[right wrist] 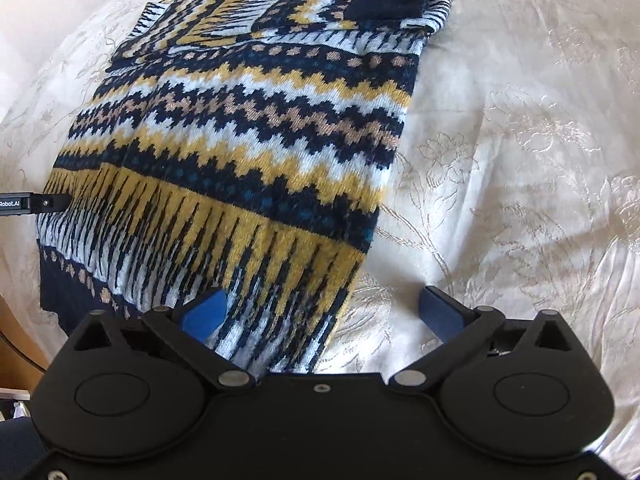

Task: Fold small clothes
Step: 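Move both tools toward the navy ribbed hem of the sweater, then lower both tools onto the navy ribbed hem and close them on it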

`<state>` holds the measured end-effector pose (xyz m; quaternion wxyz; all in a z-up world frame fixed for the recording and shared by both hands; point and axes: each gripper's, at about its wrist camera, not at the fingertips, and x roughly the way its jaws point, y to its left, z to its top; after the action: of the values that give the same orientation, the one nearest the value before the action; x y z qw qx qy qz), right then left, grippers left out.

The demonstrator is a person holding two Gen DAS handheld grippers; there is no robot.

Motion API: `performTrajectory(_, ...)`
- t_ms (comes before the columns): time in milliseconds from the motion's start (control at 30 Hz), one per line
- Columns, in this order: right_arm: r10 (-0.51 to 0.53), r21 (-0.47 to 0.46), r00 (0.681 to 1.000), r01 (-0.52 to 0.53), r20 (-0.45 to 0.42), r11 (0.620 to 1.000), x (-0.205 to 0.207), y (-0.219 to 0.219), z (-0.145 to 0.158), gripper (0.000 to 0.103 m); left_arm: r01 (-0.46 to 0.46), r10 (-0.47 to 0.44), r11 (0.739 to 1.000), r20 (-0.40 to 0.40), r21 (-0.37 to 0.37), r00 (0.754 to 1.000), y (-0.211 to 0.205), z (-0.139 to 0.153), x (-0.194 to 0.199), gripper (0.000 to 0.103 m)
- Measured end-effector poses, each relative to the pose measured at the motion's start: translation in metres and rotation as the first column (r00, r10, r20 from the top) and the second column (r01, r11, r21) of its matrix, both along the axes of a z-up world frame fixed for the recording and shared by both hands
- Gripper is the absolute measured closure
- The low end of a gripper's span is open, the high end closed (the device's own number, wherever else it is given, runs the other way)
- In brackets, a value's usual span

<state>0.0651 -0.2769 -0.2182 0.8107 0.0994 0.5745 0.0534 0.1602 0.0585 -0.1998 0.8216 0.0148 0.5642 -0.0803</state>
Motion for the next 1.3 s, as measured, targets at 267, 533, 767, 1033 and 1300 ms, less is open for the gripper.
performTrajectory(267,0.004,-0.007,1.0,-0.004,0.014,1.0,0.001,-0.001,-0.01,0.0,0.009,-0.01,1.0,-0.031,-0.008,0.999,-0.004,-0.011,0.011,0.007)
performTrajectory(533,0.009,-0.063,1.0,-0.01,-0.007,0.998,0.003,0.007,-0.013,0.0,0.007,-0.007,1.0,-0.002,-0.016,1.0,-0.009,-0.019,0.017,0.0)
performTrajectory(767,-0.071,-0.104,0.997,0.071,0.009,0.992,-0.011,0.024,0.001,0.004,0.054,-0.054,0.998,0.0,-0.034,0.999,-0.003,-0.011,0.012,0.005)
performTrajectory(1033,-0.144,0.009,0.989,0.144,0.021,0.99,-0.056,0.047,0.014,0.021,0.158,-0.154,0.986,0.082,-0.045,0.985,0.027,0.01,-0.033,0.024)
performTrajectory(1300,-0.166,0.05,0.986,0.166,-0.001,0.985,-0.086,0.066,0.004,0.024,0.169,-0.168,0.985,0.045,-0.041,0.985,0.055,-0.002,-0.072,0.026)
